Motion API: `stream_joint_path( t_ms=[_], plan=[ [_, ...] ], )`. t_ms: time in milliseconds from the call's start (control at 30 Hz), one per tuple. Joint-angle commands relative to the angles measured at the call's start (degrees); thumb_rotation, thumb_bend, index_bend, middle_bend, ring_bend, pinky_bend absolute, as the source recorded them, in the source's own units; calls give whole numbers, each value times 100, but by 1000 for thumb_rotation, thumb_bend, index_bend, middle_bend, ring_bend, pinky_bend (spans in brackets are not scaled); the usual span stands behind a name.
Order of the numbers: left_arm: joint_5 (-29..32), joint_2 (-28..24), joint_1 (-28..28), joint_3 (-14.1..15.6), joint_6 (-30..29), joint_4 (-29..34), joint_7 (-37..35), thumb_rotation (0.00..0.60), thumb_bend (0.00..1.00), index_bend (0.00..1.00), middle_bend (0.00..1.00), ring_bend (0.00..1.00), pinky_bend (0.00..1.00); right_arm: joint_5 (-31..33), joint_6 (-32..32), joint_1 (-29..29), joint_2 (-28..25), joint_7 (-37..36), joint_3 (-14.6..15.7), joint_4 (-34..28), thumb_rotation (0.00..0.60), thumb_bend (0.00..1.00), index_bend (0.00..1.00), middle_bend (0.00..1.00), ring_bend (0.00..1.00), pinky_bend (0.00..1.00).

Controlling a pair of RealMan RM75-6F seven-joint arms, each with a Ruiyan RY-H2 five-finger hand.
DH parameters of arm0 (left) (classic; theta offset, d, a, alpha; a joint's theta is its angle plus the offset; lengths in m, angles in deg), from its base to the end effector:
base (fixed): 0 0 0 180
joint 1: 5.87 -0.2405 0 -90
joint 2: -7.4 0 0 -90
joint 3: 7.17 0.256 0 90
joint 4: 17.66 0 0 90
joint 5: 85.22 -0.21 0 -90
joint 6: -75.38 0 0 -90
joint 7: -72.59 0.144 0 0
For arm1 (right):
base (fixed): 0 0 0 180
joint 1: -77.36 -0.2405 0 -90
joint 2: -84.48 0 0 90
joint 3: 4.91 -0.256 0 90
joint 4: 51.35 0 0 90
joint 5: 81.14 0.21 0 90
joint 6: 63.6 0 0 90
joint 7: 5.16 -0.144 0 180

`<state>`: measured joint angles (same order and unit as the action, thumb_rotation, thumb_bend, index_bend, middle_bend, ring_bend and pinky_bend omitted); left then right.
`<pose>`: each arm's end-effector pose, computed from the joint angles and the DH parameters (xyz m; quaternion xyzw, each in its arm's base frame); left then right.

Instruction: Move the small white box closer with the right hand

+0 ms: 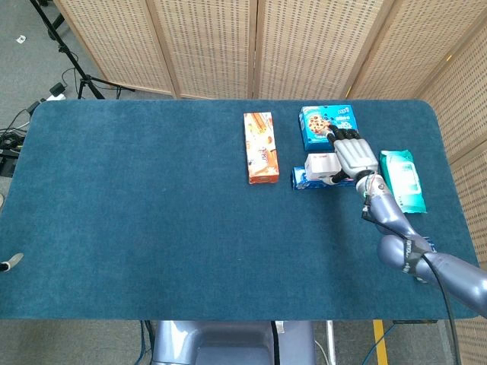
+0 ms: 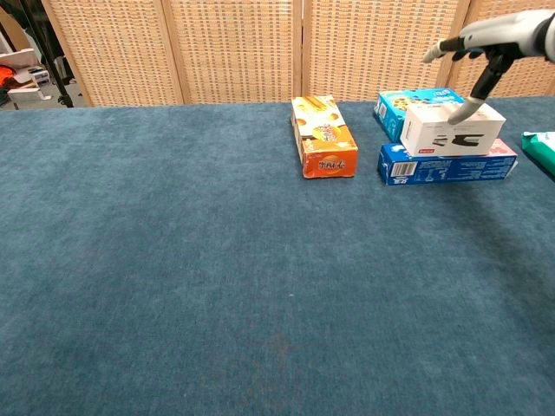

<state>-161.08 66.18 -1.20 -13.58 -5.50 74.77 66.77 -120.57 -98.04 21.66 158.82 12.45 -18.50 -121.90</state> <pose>-0.3383 0.1913 0.2003 -0.5295 -0.4300 -0.3691 0.6313 -0.1737 -0.4644 0.0963 0.6916 -0.4293 0.2842 0.5067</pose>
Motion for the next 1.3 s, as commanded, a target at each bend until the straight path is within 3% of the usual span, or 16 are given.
stream_joint_path(
  t_ms=[33, 133, 200, 300, 367, 467, 567, 733, 1033, 1200, 1233, 1300],
  plan=[
    [93, 30, 40, -26, 78, 2, 79, 600, 0, 0, 0, 0, 0, 335, 277, -206, 247, 228, 226, 344, 600, 0, 0, 0, 0, 0],
    [147, 55, 70, -37, 125, 12, 164, 600, 0, 0, 0, 0, 0, 446, 312, -310, 415, 310, 339, 640, 600, 0, 28, 27, 0, 0],
    [175, 72, 86, -42, 145, 25, 214, 600, 0, 0, 0, 0, 0, 448, 229, -345, 594, 327, 378, 901, 600, 0, 110, 123, 30, 0],
    [204, 85, 105, -48, 173, 30, 260, 600, 0, 0, 0, 0, 0, 328, 85, -317, 833, 178, 324, 1191, 600, 21, 310, 353, 197, 24],
    [219, 92, 114, -51, 187, 34, 277, 600, 0, 0, 0, 0, 0, 89, -71, -251, 1007, -28, 254, 1407, 600, 105, 433, 485, 307, 67],
    [216, 90, 112, -52, 177, 36, 276, 600, 0, 0, 0, 0, 0, -149, -112, -177, 1083, -239, 213, 1535, 600, 210, 495, 549, 362, 85],
    [177, 76, 97, -43, 143, 50, 242, 600, 0, 0, 0, 0, 0, -403, -210, -87, 973, -403, 171, 1402, 600, 247, 515, 568, 381, 100],
    [62, 22, 66, -12, 88, 77, 115, 600, 0, 0, 0, 0, 0, -920, -861, 214, 322, -355, 204, 346, 600, 260, 516, 568, 385, 113],
    [-328, -68, -47, 112, -138, 41, -220, 600, 0, 0, 0, 0, 0, -1417, -2224, 1013, -1072, 483, 592, -2376, 600, 260, 516, 572, 399, 197],
    [-462, -99, -84, 156, -214, 8, -363, 600, 0, 0, 0, 0, 0, -1633, -2527, 1295, -1177, 906, 956, -2989, 600, 262, 516, 571, 399, 207],
    [-533, -116, -112, 170, -286, 16, -416, 600, 0, 0, 0, 0, 0, -1728, -2539, 1398, -1078, 1059, 1173, -3106, 600, 277, 516, 571, 399, 211],
    [-613, -133, -146, 198, -357, 12, -470, 600, 0, 0, 0, 0, 0, -1804, -2686, 1518, -894, 1200, 1304, -3094, 600, 303, 516, 571, 398, 216]
  ],
)
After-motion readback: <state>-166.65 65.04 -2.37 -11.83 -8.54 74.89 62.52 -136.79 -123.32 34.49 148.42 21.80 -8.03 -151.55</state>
